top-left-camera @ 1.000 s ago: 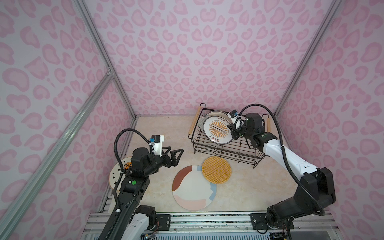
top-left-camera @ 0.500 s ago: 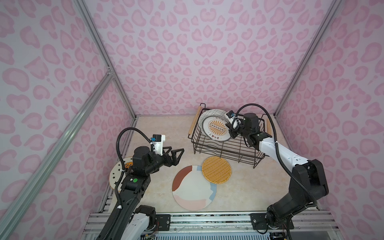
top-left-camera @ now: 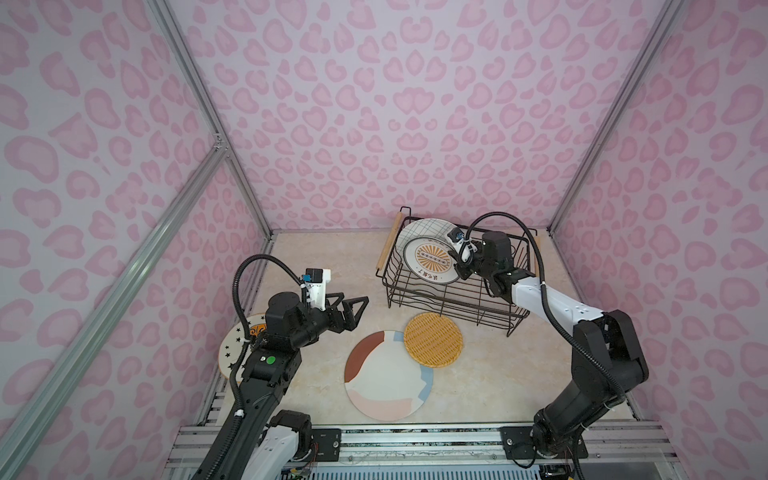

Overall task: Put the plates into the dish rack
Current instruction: 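Lower the sunburst plate into the rack beside the plaid plate, right gripper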

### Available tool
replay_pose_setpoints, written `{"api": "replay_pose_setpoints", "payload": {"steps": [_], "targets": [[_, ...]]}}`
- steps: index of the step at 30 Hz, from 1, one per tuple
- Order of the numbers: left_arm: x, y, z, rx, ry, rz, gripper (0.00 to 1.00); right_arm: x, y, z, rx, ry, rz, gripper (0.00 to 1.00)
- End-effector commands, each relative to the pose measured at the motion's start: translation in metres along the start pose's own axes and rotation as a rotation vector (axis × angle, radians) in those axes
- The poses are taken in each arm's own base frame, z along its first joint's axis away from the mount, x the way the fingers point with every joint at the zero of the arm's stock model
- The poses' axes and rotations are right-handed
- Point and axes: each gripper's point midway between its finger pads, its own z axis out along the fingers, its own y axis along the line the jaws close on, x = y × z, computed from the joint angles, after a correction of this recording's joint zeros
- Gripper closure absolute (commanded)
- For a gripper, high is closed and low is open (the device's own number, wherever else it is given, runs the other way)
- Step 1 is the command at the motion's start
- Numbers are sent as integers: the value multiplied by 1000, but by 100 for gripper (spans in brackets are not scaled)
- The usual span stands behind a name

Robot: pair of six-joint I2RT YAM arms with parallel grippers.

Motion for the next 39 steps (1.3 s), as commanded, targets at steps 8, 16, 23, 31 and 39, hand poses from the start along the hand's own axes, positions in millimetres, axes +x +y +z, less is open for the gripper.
{"api": "replay_pose_setpoints", "payload": {"steps": [8,16,23,31,39], "targets": [[-5,-5,0,23,-17,14,3,-28,-16,1,112,-120,-96,100],[-5,-7,-3,32,-25,18,3,-18,-10,13,74,-91,-116,100],[-5,-9,-4,37,-27,18,3,-2,3,18,40,-62,-116,100],[-6,-10,-5,38,-31,22,3,5,8,23,19,-46,-122,100],[-7,-13,-7,49,-39,23,3,14,15,28,-10,-37,-139,100]]}}
